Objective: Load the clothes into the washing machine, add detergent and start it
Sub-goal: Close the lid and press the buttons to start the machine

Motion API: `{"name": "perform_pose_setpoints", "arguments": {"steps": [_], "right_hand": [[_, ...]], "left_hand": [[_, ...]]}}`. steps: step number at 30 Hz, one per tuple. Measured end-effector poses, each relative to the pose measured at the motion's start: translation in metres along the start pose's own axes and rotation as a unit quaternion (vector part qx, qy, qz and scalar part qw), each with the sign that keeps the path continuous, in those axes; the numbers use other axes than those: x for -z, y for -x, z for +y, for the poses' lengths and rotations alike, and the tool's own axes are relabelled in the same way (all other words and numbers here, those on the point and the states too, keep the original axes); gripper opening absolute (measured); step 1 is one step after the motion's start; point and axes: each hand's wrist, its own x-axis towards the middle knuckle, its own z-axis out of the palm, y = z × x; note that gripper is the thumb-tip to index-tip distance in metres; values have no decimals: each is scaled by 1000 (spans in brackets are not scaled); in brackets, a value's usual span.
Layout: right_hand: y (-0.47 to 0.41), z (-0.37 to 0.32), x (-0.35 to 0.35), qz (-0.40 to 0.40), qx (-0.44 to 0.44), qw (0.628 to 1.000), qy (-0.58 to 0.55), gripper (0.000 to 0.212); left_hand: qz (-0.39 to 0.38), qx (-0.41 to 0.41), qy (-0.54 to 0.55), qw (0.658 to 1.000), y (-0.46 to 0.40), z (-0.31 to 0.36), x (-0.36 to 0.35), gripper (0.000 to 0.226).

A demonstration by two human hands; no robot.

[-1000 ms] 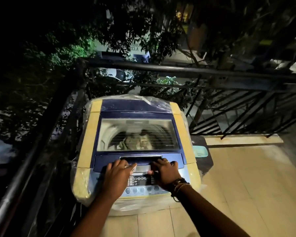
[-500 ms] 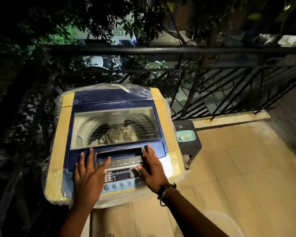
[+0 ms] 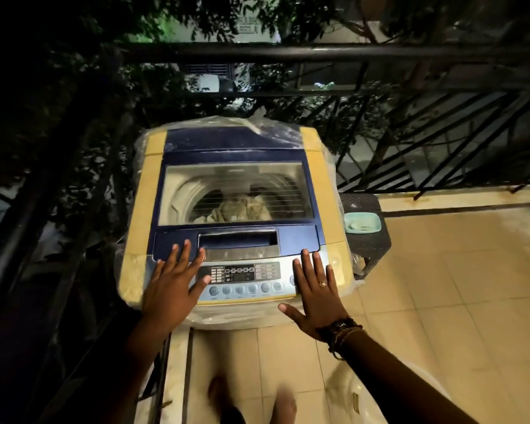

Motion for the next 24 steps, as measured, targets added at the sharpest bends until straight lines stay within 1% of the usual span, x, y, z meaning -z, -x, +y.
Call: {"name": "perform_pose_setpoints", "arguments": {"steps": [2, 5, 6, 9, 15, 24], "right_hand": [[2, 1, 1, -9, 14, 1000, 21, 101], [7, 4, 4, -17, 31, 999, 35, 102], [10, 4, 4, -20, 32, 999, 34, 102], [22, 4, 1, -25, 32, 998, 39, 102], [34, 5, 4, -44, 42, 997, 40, 101], [37, 5, 16, -61, 45, 997, 20, 111]], "left_hand": [[-19, 5, -6, 1000, 1, 4, 8, 91], [-78, 15, -13, 997, -2, 7, 18, 92], [-97, 14, -22, 995, -3, 8, 22, 91], [-142, 16, -44, 989, -7, 12, 35, 77], [-159, 34, -34, 986, -7, 15, 38, 74], [-149, 37, -41, 987, -6, 17, 37, 74]]}}
